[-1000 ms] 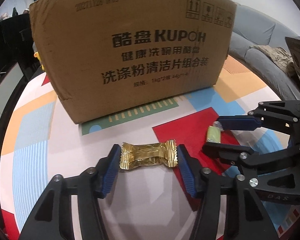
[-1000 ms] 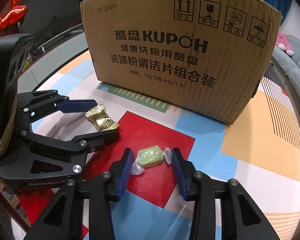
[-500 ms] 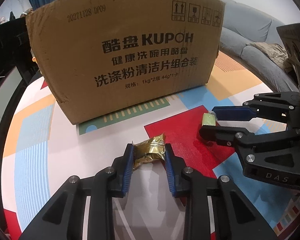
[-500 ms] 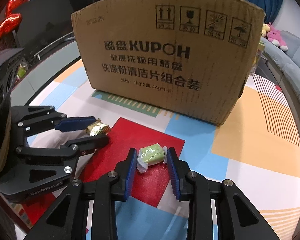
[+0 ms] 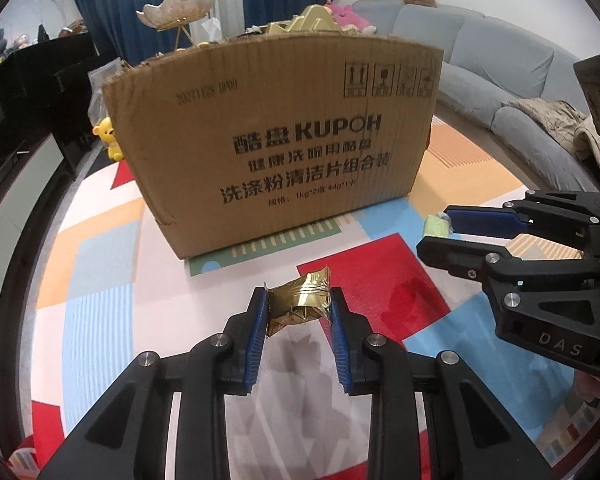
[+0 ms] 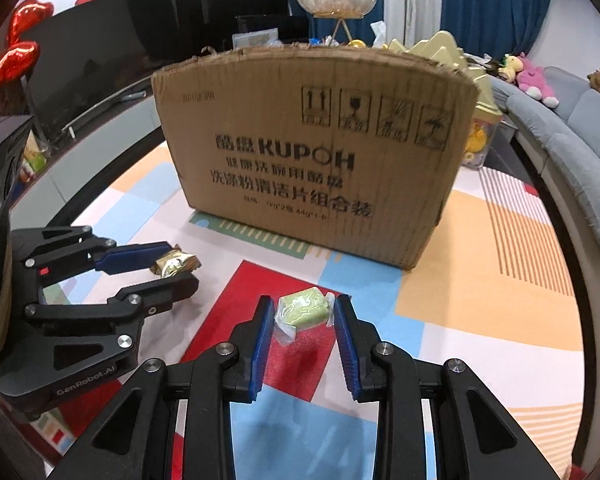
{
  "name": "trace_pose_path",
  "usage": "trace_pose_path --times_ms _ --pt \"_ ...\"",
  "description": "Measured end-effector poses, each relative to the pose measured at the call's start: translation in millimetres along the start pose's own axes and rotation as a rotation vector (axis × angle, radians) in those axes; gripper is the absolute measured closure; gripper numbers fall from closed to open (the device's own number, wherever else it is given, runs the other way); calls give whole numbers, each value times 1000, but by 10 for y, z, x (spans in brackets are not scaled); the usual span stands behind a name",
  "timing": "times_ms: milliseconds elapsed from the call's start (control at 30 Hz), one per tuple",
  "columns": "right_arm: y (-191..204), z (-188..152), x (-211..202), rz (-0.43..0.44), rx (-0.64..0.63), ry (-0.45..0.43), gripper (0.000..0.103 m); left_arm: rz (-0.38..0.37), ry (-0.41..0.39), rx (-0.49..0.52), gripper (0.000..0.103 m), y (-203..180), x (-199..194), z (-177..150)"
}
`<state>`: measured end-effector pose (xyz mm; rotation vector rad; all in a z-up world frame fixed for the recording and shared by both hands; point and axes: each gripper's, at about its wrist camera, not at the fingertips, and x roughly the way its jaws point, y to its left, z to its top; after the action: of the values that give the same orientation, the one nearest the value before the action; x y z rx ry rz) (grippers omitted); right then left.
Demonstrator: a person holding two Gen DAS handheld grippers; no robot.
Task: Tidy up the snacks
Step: 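Lift both held candies and carry them over the open box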
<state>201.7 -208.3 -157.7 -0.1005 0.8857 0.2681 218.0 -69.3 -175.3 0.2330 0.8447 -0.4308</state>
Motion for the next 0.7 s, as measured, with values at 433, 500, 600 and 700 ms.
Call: trace_pose_path --times_ms 433,500,600,700 --pt "23 116 -402 -40 25 -65 71 41 -44 -62 73 -34 -447 45" --pt "39 123 -452 -46 24 -75 71 53 -53 -65 73 -49 -516 63" --pt "63 141 -548 -59 24 -89 71 65 -66 -75 73 -55 -615 78" --pt "93 159 -642 -75 26 -105 71 84 -77 -95 73 -43 -694 116"
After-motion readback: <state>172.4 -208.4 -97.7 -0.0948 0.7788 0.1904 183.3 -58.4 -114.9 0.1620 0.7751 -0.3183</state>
